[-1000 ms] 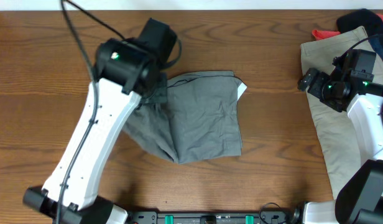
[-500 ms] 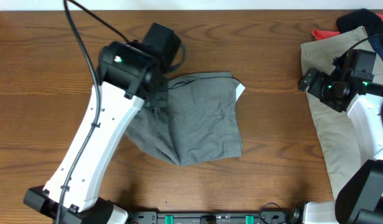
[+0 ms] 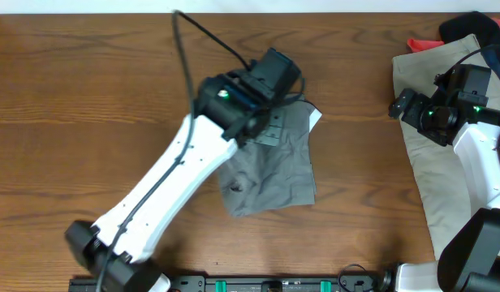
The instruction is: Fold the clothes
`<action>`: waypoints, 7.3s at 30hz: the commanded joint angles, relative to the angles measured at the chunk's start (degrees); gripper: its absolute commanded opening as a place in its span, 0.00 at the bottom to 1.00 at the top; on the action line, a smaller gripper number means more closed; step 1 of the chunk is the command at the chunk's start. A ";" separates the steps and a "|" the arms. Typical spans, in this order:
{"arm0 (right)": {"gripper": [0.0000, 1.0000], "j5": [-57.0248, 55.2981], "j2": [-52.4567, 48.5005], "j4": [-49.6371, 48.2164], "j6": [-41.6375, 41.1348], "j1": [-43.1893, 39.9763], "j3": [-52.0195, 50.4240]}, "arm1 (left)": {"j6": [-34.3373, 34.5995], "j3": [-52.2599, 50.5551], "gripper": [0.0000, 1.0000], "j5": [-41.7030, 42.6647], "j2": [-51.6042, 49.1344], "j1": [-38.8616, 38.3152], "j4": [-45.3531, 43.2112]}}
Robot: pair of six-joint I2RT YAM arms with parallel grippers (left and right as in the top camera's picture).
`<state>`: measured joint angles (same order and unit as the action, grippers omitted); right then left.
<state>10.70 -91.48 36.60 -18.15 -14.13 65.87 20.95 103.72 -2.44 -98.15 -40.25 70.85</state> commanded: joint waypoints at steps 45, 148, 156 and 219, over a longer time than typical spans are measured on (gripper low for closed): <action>0.99 0.02 -0.13 0.07 1.05 -0.15 0.66 | 1.90 -4.15 0.57 5.05 -8.00 -2.80 -6.82; 0.99 0.02 -0.13 0.07 1.05 -0.07 0.66 | 4.00 -36.26 0.77 24.48 -5.90 2.19 -73.44; 0.99 0.02 -0.13 0.07 1.05 -0.07 0.66 | 1.62 -36.26 0.98 22.14 11.89 7.19 -48.85; 0.99 0.02 -0.13 0.07 1.05 -0.07 0.66 | 7.48 -49.51 0.06 29.79 -6.12 39.47 -62.47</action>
<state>10.68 -91.50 36.62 -18.13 -14.13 65.87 24.43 54.35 32.51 -103.92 -4.99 10.57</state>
